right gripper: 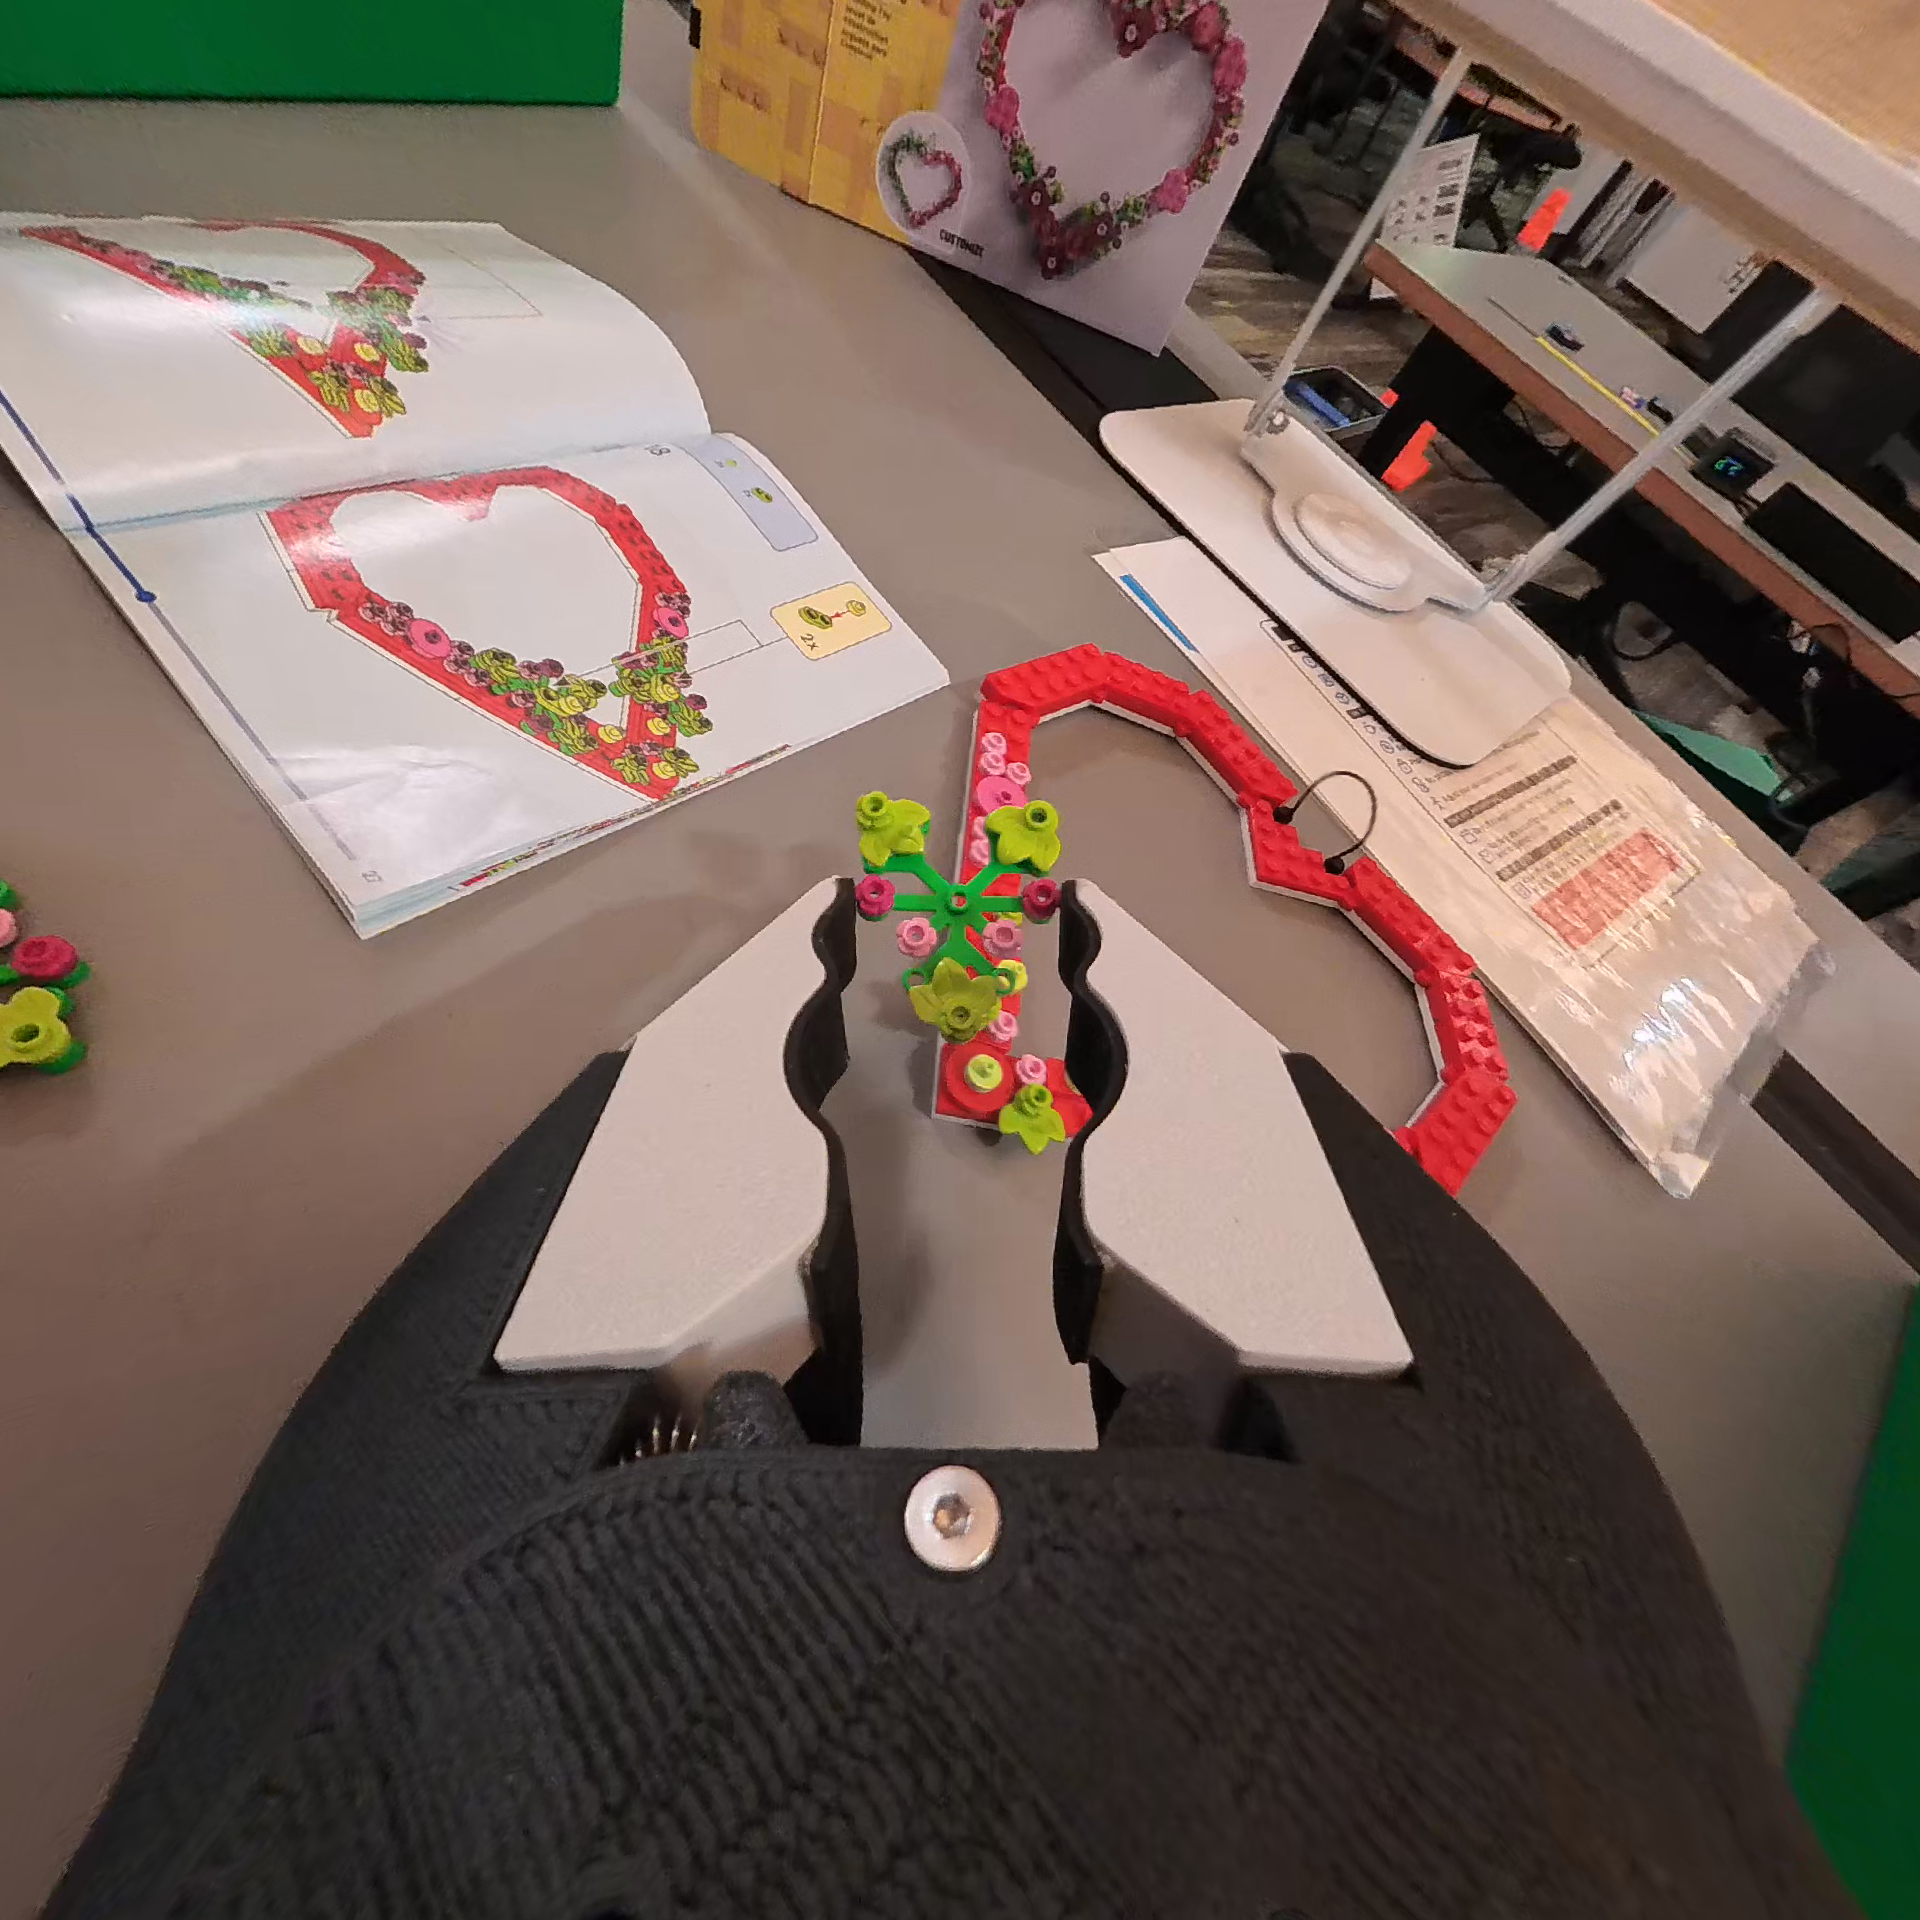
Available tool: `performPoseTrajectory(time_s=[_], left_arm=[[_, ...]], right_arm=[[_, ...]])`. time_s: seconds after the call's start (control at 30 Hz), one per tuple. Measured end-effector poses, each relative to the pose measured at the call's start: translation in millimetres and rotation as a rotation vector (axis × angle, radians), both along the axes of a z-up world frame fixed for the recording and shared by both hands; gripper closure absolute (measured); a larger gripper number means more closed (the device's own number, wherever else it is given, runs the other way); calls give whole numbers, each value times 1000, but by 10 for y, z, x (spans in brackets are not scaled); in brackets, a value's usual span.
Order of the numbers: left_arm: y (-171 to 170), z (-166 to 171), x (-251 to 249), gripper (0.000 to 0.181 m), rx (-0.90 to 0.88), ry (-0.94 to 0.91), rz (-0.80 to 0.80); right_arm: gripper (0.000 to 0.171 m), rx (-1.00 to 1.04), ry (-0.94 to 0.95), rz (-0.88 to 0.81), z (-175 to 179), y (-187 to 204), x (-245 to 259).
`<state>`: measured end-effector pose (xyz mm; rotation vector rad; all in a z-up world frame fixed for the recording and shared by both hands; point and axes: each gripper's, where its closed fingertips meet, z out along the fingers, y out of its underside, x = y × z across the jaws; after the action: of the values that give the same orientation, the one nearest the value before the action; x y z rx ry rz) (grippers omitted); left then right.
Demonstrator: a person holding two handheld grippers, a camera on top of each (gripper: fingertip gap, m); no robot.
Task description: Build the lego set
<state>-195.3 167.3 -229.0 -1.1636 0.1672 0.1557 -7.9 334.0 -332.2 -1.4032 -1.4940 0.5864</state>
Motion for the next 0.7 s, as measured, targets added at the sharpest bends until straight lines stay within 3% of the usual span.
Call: performPoseTrajectory(time_s=[0.7], left_arm=[[1,-7,15,163,-3,3,-1]], right_arm=[[134,-18,-74,71,-157,-150,-63]])
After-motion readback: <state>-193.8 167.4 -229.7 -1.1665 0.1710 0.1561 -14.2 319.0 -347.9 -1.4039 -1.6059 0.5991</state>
